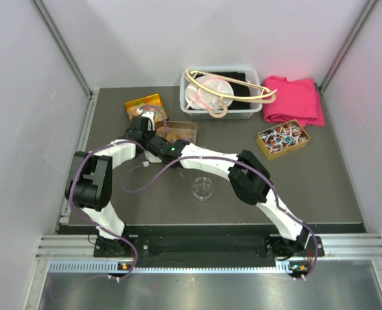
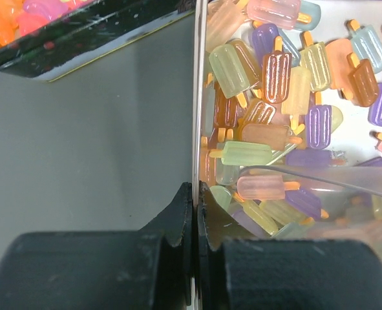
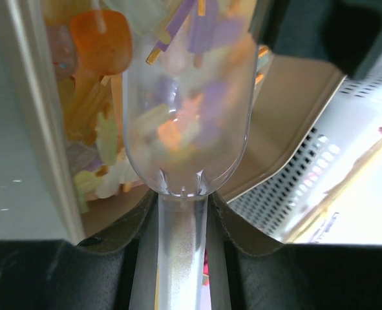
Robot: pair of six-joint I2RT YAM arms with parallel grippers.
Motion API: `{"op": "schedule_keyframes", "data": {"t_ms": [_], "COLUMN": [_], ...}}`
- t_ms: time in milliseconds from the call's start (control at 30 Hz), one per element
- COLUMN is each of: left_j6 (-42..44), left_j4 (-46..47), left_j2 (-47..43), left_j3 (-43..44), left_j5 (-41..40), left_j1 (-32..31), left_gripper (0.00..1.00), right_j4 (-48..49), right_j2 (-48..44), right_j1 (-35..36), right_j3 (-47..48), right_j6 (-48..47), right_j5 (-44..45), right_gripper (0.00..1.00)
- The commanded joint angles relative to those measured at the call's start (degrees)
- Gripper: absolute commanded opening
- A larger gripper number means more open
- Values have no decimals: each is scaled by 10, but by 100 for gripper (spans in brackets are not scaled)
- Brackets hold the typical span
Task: Pack the candies
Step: Scoop the fake candies from the storage box.
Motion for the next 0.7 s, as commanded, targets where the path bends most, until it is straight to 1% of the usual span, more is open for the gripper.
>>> {"op": "schedule_keyframes", "data": {"t_ms": [0, 100, 233, 500, 533, 633, 667], "left_j6": [-32, -28, -26, -24, -24, -24, -24], "left_j4": [105, 107, 109, 106, 106, 104, 103], "left_j2": [-57, -56, -54, -52, -50, -47, -45], "left_j3": [28, 26, 26, 29, 29, 31, 32], "left_j5": [53, 53, 53, 54, 55, 62, 65], "left_j1": [-20, -20, -20, -19, -19, -19, -19], "left_gripper": [0, 0, 0, 0, 2, 15, 15], "right_j4": [-21, -5, 24, 70, 81, 107, 112], "right_j2": [-4, -31, -63, -97, -101, -102, -100], "right_j1": [29, 19, 5, -18, -18, -20, -20], "right_j3": [-10, -43, -82, -115, -120, -126, -126], "right_j6": [55, 81, 115, 154, 161, 168, 169], "right_j5": [-127, -151, -160, -144, -140, -114, -109], "right_gripper": [0, 0, 0, 0, 0, 0, 0]}}
